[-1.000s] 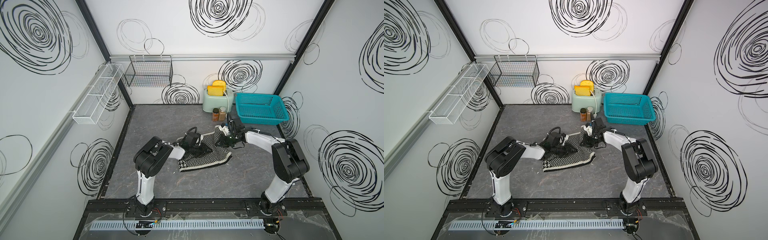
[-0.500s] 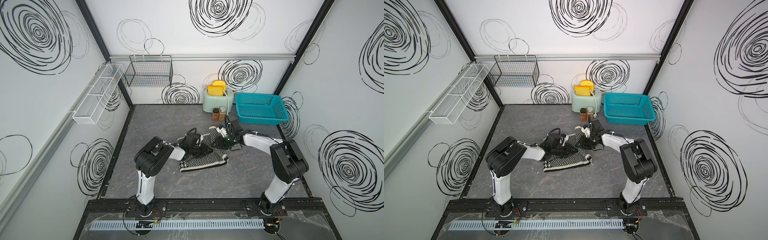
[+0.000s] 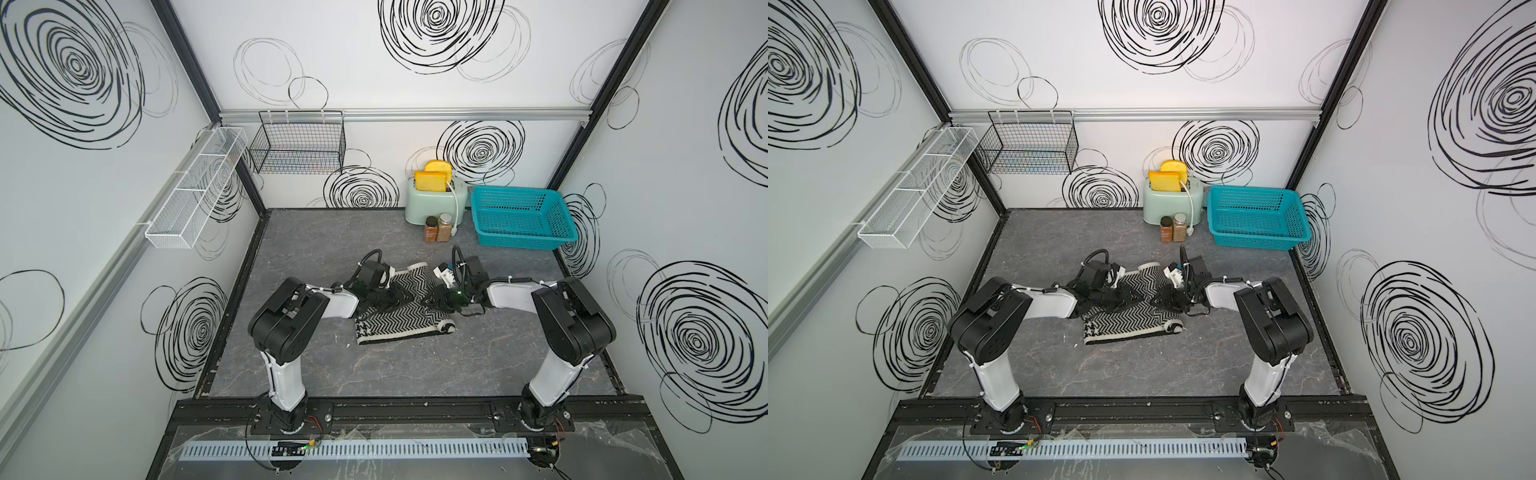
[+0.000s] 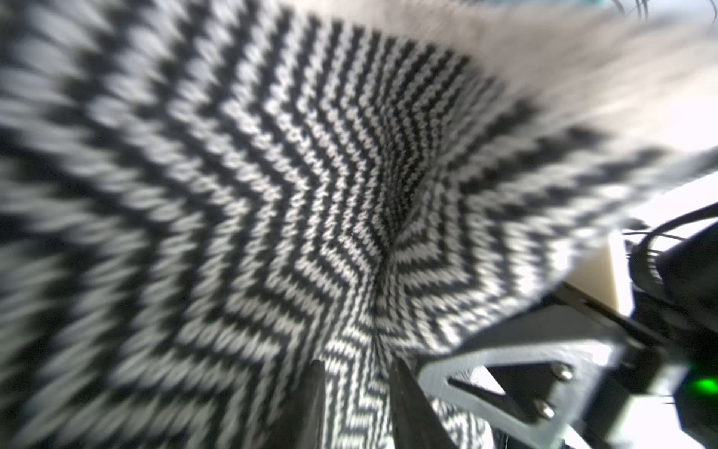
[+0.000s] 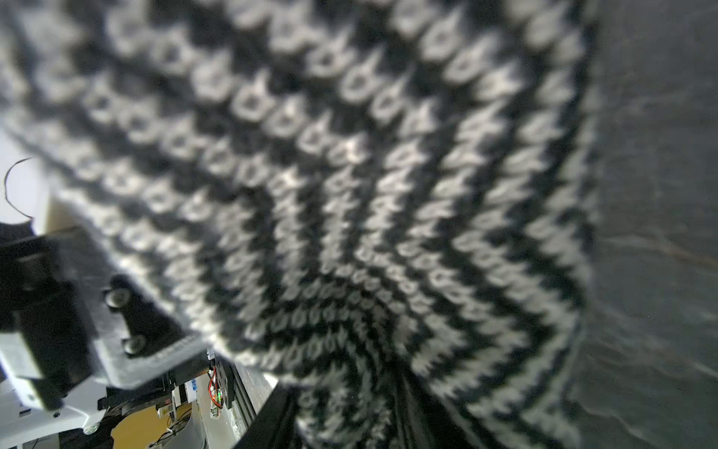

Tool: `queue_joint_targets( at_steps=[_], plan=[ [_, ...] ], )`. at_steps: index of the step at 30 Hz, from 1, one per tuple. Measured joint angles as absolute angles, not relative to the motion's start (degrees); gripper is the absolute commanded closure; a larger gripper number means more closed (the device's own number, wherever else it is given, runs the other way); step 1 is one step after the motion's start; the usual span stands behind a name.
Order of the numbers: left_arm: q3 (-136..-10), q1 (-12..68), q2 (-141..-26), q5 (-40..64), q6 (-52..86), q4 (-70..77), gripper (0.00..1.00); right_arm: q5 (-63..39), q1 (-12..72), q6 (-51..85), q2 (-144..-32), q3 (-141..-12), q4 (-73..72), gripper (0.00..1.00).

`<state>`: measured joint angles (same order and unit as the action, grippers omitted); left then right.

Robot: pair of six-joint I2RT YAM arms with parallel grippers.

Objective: Roll up the scarf and place it into the basket
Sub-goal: Roll the scarf at the center of the board.

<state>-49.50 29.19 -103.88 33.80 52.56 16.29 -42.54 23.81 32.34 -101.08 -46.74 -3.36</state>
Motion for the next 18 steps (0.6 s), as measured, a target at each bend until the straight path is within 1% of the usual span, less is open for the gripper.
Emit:
queue_joint_targets(
  at_steps=[2,5,10,14,18],
  plan=[
    [-52.07,28.64,-102.04,33.82,50.83,13.17,0.69,-43.35,23.42,33.36,-101.08,-45.84,-5.58,0.52],
    [-57.8,28.6,-101.34,34.22,49.74,11.86,0.69,-44.05,23.09,34.76,-101.08,-45.17,-8.34,0.48],
    [-63.33,30.41,-102.39,35.09,50.5,13.61,0.71,-44.45,22.98,37.04,-101.08,-44.53,-11.9,0.47],
    [-63.61,31.99,-105.71,36.23,53.06,16.82,0.73,-45.06,22.63,39.0,-101.08,-42.85,-15.55,0.46],
    [-63.68,32.73,-110.8,36.99,55.0,18.74,0.74,-45.52,22.52,39.66,-100.95,-42.0,-17.43,0.43]
  ],
)
